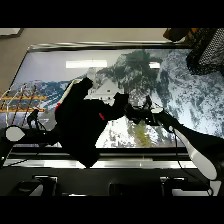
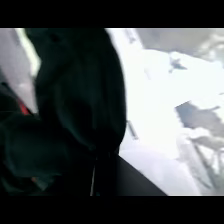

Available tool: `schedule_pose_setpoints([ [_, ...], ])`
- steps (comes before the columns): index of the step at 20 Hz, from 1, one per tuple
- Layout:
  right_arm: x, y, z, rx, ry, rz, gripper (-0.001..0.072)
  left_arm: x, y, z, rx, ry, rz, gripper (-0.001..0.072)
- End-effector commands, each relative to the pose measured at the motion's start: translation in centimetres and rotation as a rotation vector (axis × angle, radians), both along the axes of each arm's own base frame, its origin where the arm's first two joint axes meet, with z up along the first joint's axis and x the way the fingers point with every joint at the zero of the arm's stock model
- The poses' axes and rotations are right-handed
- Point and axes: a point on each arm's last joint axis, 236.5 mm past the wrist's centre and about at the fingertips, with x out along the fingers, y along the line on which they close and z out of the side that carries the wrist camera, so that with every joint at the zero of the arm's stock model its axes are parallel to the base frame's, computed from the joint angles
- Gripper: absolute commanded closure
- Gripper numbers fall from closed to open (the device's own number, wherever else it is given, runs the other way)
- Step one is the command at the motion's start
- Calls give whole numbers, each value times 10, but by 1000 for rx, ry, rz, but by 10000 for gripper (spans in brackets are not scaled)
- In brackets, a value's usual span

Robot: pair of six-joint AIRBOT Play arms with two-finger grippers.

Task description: Fold the clothes and pants, and hang the long-sleeved shirts on hangers.

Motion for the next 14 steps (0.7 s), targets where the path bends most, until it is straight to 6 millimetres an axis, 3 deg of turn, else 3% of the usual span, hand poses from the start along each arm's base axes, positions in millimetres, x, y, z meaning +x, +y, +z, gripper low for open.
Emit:
schedule_pose_setpoints([
  [1,12,-6,42,-7,-113,-27,663,6,0,6,0,-22,3,674],
  [4,27,-27,89,13,-209,-84,664,27,1,25,0,-104,17,675],
  [6,45,-56,137,34,-305,-139,664,62,6,61,11,-256,43,676],
  [8,65,-88,206,45,-448,-174,664,98,10,109,16,-400,67,675],
  [10,74,-112,289,29,-622,-174,664,126,11,163,8,-516,78,675],
  [12,68,-132,376,-35,-792,-163,664,147,13,233,3,-671,82,675],
  [14,45,-154,465,-163,-972,-171,664,151,20,314,26,-866,70,675],
])
